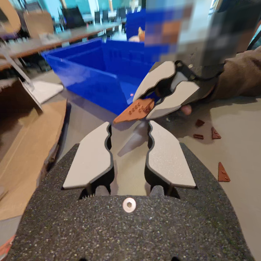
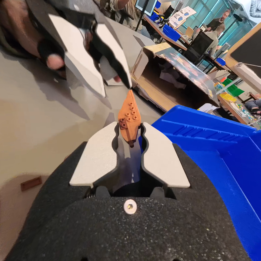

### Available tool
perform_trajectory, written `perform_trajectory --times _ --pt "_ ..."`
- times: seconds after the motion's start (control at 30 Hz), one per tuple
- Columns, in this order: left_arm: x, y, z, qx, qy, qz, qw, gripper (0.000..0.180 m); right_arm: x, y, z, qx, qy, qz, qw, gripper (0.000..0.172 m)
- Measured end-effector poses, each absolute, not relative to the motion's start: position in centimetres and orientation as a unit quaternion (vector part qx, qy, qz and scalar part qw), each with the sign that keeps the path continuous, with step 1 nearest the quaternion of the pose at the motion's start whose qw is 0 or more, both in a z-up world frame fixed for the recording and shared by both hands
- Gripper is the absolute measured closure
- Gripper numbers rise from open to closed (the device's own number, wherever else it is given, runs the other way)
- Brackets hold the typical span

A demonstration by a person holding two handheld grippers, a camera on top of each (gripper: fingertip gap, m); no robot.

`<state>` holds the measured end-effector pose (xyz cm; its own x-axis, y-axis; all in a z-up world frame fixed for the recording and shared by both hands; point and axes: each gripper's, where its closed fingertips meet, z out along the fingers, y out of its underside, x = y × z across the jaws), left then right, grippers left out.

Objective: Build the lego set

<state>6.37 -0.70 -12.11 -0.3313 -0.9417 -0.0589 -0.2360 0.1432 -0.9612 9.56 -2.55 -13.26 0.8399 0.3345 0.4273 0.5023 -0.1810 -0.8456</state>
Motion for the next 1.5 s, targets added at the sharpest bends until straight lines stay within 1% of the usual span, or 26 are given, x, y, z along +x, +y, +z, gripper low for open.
perform_trajectory --times 0.07,0.2,0.43,0.6,0.73,0.83,1.23,1.5 --pt "6.7 -0.9 -13.2 -0.487 0.66 -0.478 0.314 0.131 9.7 -2.6 -12.9 -0.763 -0.267 -0.067 0.585 0.143" --pt "7.3 -2.4 -13.3 -0.547 0.6 -0.551 0.193 0.13 9.5 -2.8 -12.5 -0.757 -0.268 -0.062 0.593 0.143" --pt "7.5 -4.5 -12.3 -0.54 0.567 -0.609 0.124 0.134 8.2 -3.8 -12.6 -0.743 -0.299 -0.047 0.597 0.143" --pt "7.2 -5.3 -11.5 -0.527 0.547 -0.64 0.114 0.153 7.4 -4.2 -12.6 -0.739 -0.308 -0.026 0.598 0.143" --pt "7.0 -5.5 -11.4 -0.527 0.538 -0.649 0.105 0.159 6.7 -4.4 -12.7 -0.736 -0.317 -0.023 0.598 0.143" --pt "6.9 -5.6 -11.3 -0.53 0.529 -0.655 0.099 0.168 6.4 -4.5 -12.5 -0.731 -0.32 -0.026 0.602 0.143" --pt "6.5 -6.2 -11.3 -0.532 0.522 -0.662 0.073 0.166 6.0 -4.7 -12.2 -0.725 -0.324 -0.034 0.607 0.143" --pt "5.7 -6.6 -10.7 -0.537 0.487 -0.681 0.101 0.167 5.2 -5.0 -11.7 -0.71 -0.336 -0.023 0.618 0.143"
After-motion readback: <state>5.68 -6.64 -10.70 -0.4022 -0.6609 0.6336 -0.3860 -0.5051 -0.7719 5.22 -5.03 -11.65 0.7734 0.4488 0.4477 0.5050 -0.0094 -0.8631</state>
